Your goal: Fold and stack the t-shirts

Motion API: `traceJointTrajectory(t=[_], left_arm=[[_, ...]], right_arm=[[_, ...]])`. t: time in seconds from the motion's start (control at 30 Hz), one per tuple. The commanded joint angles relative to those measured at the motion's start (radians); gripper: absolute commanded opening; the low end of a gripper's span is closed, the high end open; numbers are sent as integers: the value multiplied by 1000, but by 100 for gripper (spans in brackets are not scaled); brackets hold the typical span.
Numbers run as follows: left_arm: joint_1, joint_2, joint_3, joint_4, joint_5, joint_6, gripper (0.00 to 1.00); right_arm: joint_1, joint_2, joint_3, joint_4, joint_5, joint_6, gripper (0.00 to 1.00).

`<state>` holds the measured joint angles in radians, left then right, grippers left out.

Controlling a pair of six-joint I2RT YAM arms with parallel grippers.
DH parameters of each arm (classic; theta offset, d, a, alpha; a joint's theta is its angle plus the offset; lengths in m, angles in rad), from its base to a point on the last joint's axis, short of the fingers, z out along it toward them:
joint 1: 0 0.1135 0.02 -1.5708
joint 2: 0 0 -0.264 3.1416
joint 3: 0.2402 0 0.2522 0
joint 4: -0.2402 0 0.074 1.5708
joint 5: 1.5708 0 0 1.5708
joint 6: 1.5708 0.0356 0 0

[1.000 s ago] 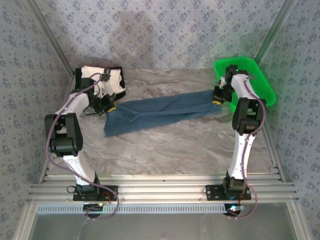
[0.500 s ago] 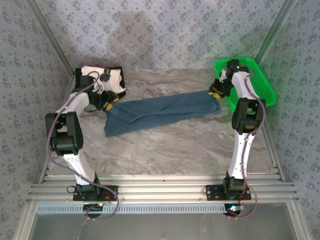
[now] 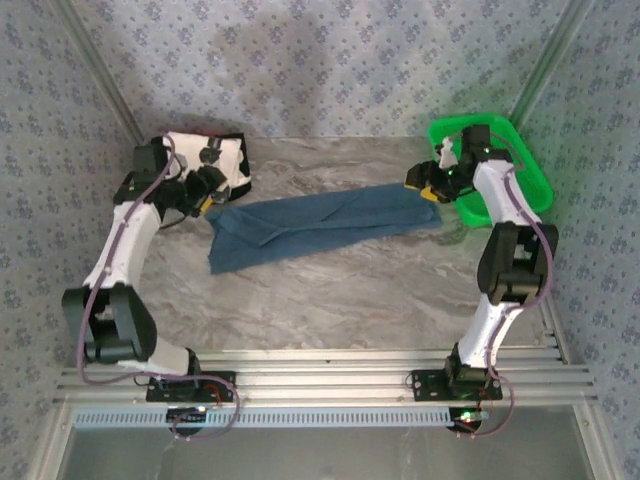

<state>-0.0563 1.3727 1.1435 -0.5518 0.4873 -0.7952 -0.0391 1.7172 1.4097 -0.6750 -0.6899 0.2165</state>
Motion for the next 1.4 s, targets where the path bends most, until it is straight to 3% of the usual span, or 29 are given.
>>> traceJointTrajectory(t=[0.0,0.03,0.07,0.3,0.57,0.83,1.2,1.37], left_arm=[[-73,0,-139,43,11,-118,71],[-96,12,-167,77,0,-150,71],[-112,31,-186,101,-11,-178,71],[-203,158,-233,271,-69,-383,69],[-222,236,-270,417,-182,-568,66],[-223,294,-230,438,-238,-614,62],[-225,365,-137,433,-210,-603,30],[-224,334,-151,392,-191,-585,35]], right_arm=[[12,-93,-158,198,-101,33,80],[18,-109,-198,226,-116,46,96],[26,-122,-240,250,-126,56,100],[78,-151,-309,268,-121,51,100],[111,-166,-304,228,-102,21,100],[128,-186,-320,208,-103,4,100],[128,-193,-327,178,-105,-19,100],[127,-189,-331,153,-104,-35,100]])
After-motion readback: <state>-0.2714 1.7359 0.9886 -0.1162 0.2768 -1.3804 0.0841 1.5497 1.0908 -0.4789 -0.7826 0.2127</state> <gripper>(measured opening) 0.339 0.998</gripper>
